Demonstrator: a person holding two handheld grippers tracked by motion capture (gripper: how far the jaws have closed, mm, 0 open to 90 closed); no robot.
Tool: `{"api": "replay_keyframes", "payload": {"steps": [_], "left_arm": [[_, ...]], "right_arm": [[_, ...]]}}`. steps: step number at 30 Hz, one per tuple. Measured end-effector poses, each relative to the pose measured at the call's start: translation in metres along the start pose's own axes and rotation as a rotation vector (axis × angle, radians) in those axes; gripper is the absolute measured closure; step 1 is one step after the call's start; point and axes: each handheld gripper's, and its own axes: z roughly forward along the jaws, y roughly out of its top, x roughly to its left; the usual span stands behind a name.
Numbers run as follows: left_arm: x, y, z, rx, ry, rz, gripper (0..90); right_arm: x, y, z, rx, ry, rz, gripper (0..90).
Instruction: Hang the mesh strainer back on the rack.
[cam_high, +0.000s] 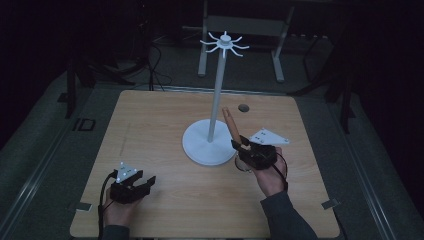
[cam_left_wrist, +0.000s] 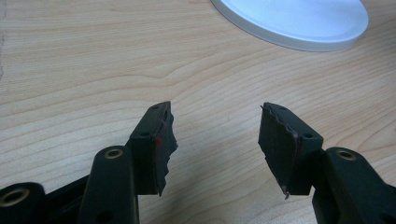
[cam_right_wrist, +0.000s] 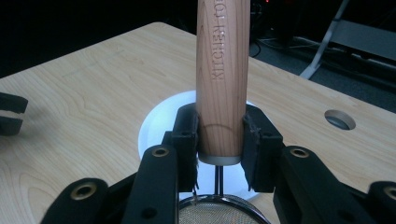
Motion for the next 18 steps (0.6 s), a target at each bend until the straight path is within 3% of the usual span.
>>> {"api": "replay_keyframes", "payload": {"steps": [18], "left_arm": [[0.000, 0.000, 0.000, -0.001, 0.002, 0.000, 44.8]], "right_arm": [[-0.004, 0.017, -0.007, -0.060, -0.008, 0.013, 69.3]]}}
